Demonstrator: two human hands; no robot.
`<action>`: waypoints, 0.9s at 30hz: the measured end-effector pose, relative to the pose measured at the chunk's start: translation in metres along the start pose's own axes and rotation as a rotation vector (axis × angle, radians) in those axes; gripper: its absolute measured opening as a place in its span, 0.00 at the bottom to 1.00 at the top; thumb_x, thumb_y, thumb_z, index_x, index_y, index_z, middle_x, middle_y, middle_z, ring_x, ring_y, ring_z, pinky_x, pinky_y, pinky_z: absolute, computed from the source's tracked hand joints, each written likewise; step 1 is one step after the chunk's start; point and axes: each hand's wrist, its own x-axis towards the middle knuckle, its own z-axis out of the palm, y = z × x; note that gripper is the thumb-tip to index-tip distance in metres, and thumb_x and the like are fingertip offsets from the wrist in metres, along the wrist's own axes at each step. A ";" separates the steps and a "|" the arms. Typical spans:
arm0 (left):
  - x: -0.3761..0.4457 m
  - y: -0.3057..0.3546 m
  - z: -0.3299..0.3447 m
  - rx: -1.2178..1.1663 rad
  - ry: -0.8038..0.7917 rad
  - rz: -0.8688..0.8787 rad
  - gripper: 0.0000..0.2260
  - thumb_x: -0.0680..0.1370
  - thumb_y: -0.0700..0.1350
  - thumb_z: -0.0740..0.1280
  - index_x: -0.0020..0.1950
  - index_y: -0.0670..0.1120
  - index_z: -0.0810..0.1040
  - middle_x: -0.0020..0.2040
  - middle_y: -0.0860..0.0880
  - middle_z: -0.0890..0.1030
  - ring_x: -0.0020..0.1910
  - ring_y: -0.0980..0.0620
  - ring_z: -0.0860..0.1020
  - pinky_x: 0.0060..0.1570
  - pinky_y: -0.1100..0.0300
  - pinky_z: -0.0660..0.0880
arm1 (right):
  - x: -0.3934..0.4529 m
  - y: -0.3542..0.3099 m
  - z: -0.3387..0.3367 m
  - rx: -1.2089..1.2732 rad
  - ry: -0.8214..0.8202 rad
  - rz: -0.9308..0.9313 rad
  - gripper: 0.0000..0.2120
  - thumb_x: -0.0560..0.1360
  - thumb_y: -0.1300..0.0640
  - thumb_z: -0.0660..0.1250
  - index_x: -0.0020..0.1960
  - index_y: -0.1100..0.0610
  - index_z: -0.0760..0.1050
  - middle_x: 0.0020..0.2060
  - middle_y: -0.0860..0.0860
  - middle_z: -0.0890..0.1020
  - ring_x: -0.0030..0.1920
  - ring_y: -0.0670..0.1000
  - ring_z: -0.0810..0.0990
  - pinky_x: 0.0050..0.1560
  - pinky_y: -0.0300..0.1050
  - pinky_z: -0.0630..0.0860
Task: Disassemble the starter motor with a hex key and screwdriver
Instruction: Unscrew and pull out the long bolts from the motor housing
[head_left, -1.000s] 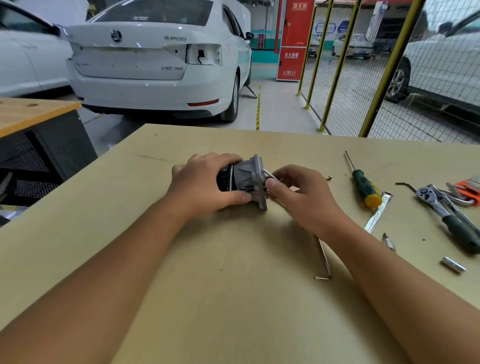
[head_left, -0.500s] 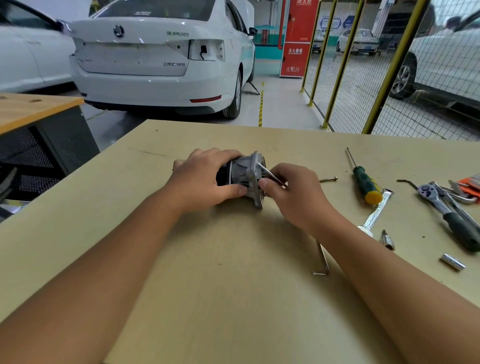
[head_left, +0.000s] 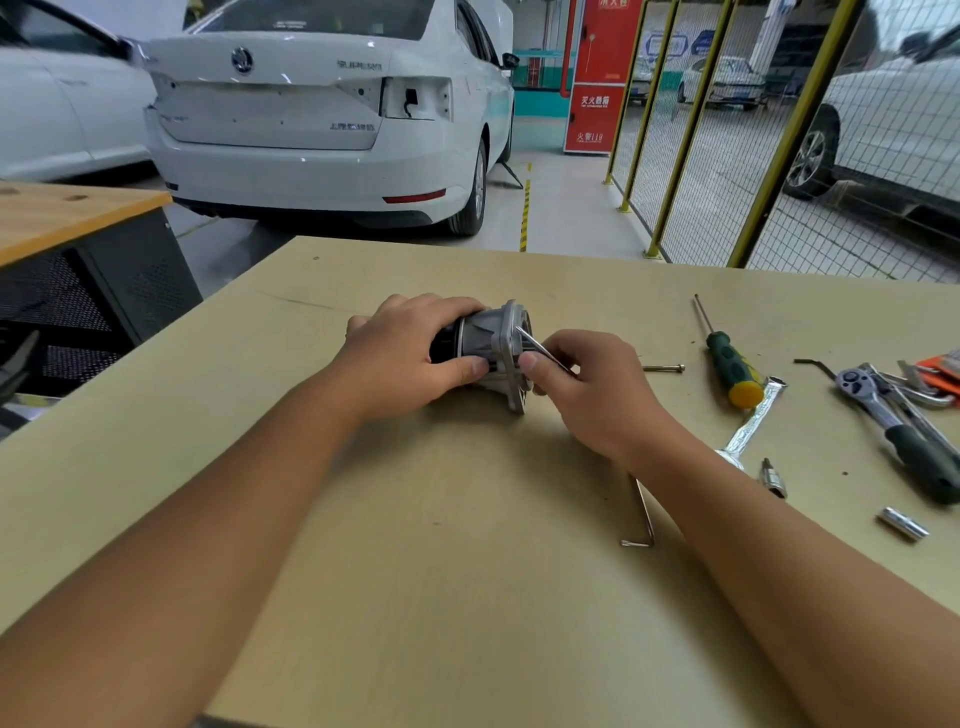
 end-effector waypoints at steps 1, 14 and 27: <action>0.000 0.000 0.000 0.000 0.002 0.002 0.28 0.71 0.70 0.62 0.70 0.68 0.66 0.62 0.61 0.77 0.65 0.48 0.71 0.56 0.47 0.64 | 0.000 0.000 -0.001 0.033 0.006 -0.001 0.07 0.77 0.53 0.71 0.42 0.54 0.81 0.36 0.49 0.82 0.40 0.49 0.78 0.38 0.43 0.69; 0.000 0.000 -0.001 0.004 -0.008 -0.003 0.28 0.71 0.70 0.62 0.70 0.68 0.64 0.65 0.60 0.77 0.67 0.48 0.71 0.57 0.47 0.64 | -0.001 0.002 0.000 0.096 -0.003 -0.008 0.05 0.75 0.50 0.73 0.42 0.50 0.82 0.36 0.47 0.83 0.41 0.47 0.80 0.39 0.45 0.74; 0.001 0.001 0.000 0.008 -0.014 -0.015 0.29 0.71 0.70 0.63 0.71 0.67 0.66 0.66 0.61 0.77 0.67 0.48 0.71 0.57 0.47 0.64 | 0.000 0.002 0.000 0.088 0.017 -0.036 0.04 0.73 0.56 0.75 0.44 0.50 0.81 0.36 0.42 0.80 0.39 0.42 0.76 0.37 0.35 0.67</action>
